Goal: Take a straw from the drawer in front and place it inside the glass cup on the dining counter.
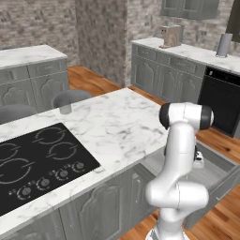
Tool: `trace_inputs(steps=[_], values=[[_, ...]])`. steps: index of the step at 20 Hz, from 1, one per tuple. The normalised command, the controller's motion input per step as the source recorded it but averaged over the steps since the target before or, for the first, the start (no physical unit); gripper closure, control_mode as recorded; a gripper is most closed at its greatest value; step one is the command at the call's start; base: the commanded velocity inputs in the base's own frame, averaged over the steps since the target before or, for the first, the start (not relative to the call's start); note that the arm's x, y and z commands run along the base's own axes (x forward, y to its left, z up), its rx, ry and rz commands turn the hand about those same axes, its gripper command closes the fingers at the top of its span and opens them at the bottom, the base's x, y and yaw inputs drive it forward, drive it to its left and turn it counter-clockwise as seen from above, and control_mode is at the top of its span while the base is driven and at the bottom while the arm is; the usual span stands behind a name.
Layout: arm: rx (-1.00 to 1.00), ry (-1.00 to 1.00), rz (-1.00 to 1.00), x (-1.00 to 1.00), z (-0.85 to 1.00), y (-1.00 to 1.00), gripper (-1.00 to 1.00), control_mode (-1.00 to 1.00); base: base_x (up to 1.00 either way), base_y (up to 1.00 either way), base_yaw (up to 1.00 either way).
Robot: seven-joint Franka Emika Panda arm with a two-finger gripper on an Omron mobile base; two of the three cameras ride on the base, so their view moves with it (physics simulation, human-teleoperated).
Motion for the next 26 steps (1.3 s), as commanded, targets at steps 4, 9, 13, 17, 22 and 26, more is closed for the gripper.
trace_inputs(steps=[4,9,13,17,22,26], values=[[0.00,0.00,0.00,-0.19,-0.16,-0.11,1.00,-1.00,0.00,0.00,0.00],[0.02,0.00,0.00,-0.35,0.25,-0.06,1.00,-1.00,0.00,0.00,0.00],[0.04,0.00,0.00,-0.46,0.79,0.00,1.00,-1.00,0.00,0.00,0.00],[0.04,0.00,0.00,-0.44,0.77,0.00,1.00,-1.00,0.00,0.00,0.00],[0.03,0.00,0.00,-0.48,0.92,0.00,1.00,-1.00,0.00,0.00,0.00],[0.02,0.00,0.00,-0.46,1.00,0.00,1.00,-1.00,0.00,0.00,0.00]])
